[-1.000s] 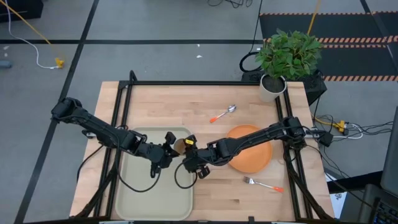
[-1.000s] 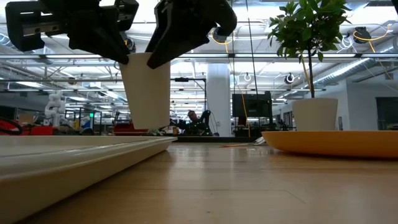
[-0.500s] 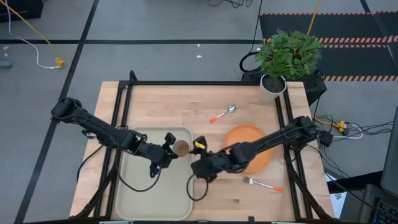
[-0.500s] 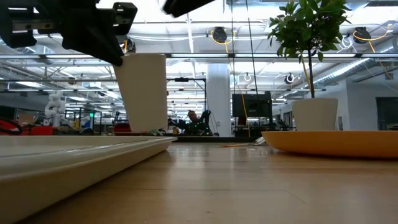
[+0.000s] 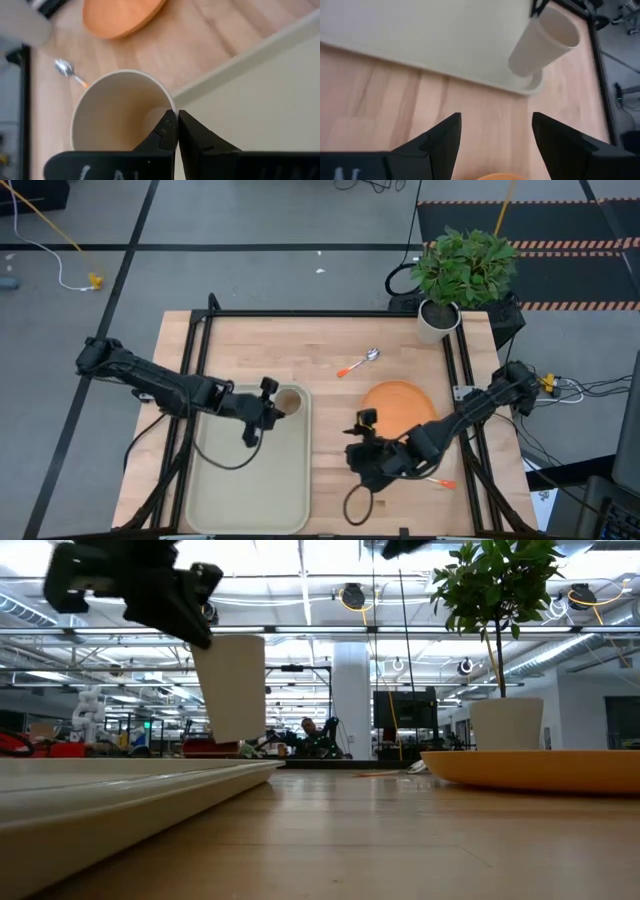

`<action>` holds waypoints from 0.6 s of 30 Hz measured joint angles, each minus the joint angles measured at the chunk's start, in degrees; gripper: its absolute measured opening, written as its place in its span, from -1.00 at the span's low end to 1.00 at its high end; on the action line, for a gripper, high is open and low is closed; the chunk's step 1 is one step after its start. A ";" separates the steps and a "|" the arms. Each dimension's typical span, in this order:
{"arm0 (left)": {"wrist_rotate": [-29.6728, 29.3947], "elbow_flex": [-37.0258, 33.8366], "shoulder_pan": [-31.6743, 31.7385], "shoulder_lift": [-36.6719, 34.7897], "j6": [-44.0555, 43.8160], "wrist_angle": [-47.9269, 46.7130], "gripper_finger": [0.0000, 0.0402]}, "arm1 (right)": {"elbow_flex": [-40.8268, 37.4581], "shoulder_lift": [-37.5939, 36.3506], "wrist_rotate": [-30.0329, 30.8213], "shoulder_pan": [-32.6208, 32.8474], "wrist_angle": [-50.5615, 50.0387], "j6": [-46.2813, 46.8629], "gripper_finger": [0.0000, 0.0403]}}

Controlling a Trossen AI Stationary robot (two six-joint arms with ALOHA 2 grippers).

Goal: Pick and place plate/cup/fork/spoon on tray
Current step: Put the light yellow cup on the top left of the light yellow tray

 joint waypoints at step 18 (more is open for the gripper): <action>0.91 0.01 4.68 6.79 -3.00 1.48 -0.93 | -22.96 -10.15 -4.04 0.91 14.77 19.73 0.18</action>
